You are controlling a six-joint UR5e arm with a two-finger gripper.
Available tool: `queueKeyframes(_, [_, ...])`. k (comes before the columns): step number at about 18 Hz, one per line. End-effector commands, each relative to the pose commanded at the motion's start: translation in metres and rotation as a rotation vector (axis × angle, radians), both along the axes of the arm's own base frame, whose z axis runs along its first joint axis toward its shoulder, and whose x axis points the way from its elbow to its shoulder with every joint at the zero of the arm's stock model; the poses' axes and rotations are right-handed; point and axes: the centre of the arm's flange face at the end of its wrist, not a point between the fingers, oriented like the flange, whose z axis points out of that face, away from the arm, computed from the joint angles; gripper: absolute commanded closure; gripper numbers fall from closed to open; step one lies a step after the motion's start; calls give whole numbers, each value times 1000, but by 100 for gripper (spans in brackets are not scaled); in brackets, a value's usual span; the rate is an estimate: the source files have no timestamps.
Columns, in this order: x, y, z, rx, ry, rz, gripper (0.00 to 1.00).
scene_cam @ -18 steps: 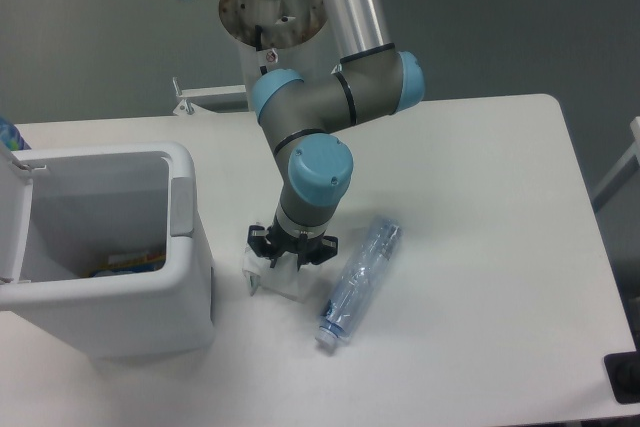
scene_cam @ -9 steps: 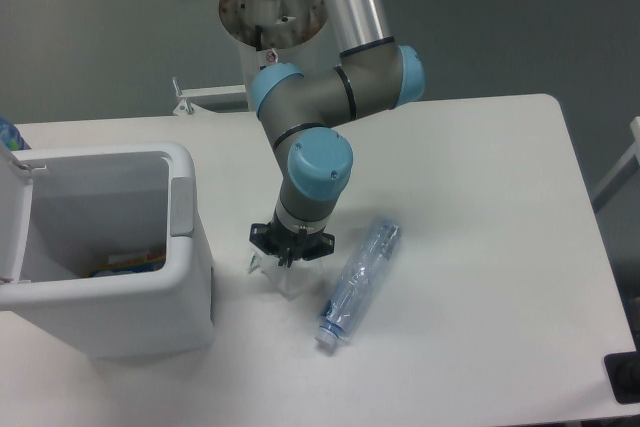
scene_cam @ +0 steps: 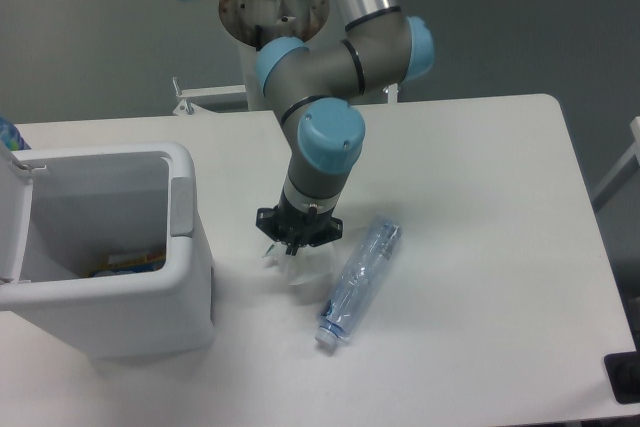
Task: Place the trash in the trash can
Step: 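Lower the gripper onto the tissue and close on it, then lift the tissue and carry it over the white trash bin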
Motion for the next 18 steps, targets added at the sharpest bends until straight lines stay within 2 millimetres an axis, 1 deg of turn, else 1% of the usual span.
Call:
queueKeyframes(2, [-9, 2, 30, 78, 5, 14, 87])
queueKeyframes(4, [-20, -2, 70, 195, -7, 44, 87])
queueKeyframes(5, [-28, -5, 84, 245, -18, 59, 87])
queueKeyframes(7, [-37, -7, 110, 318, -22, 75, 87])
queueKeyframes(9, [-46, -9, 131, 361, -21, 118, 86])
queueKeyframes(13, [-68, -6, 198, 459, -6, 240, 85])
queueKeyframes(15, [-79, -6, 222, 499, -3, 279, 85])
queueKeyframes(18, [-76, -2, 246, 555, -14, 273, 85])
